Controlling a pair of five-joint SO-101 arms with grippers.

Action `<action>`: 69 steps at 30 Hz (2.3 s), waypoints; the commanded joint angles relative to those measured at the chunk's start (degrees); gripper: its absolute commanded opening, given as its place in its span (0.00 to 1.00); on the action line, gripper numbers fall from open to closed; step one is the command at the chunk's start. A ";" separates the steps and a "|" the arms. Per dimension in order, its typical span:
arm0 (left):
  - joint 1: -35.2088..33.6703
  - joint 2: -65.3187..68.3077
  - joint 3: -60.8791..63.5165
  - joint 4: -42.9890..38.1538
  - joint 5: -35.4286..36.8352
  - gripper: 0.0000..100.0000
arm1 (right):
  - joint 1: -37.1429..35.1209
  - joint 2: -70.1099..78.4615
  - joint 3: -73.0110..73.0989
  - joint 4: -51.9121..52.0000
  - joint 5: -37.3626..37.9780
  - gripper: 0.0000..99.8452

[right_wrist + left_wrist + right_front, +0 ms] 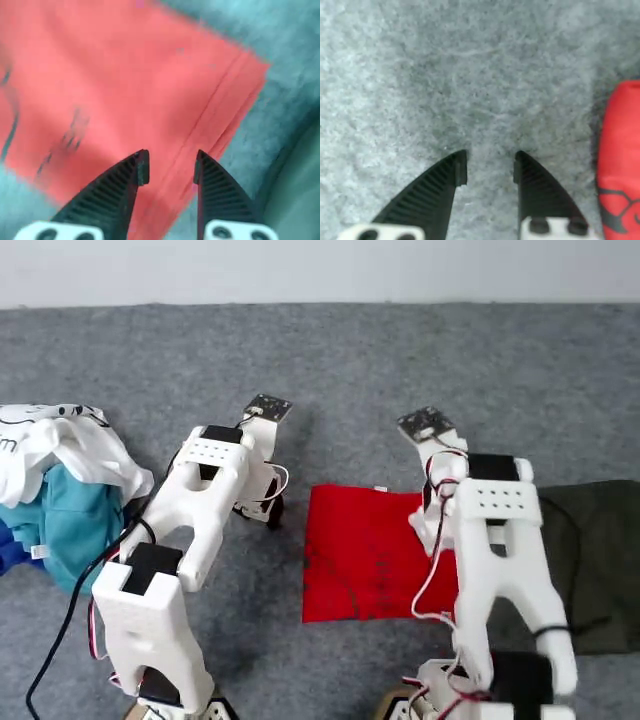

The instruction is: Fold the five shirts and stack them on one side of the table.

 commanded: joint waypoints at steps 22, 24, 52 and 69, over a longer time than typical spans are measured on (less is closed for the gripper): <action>-3.69 -0.88 0.22 -1.85 0.44 0.13 | 0.40 9.63 -12.84 -5.58 -3.43 0.16; -3.69 -0.88 0.22 -1.85 0.44 0.13 | 0.48 5.14 -14.95 -0.04 -3.43 0.16; -3.69 -0.88 0.22 -1.49 0.44 0.13 | 2.51 23.52 -17.67 16.40 -7.56 0.28; -3.69 -0.88 0.22 -1.49 0.44 0.13 | -0.22 32.22 -17.67 7.69 -9.32 0.28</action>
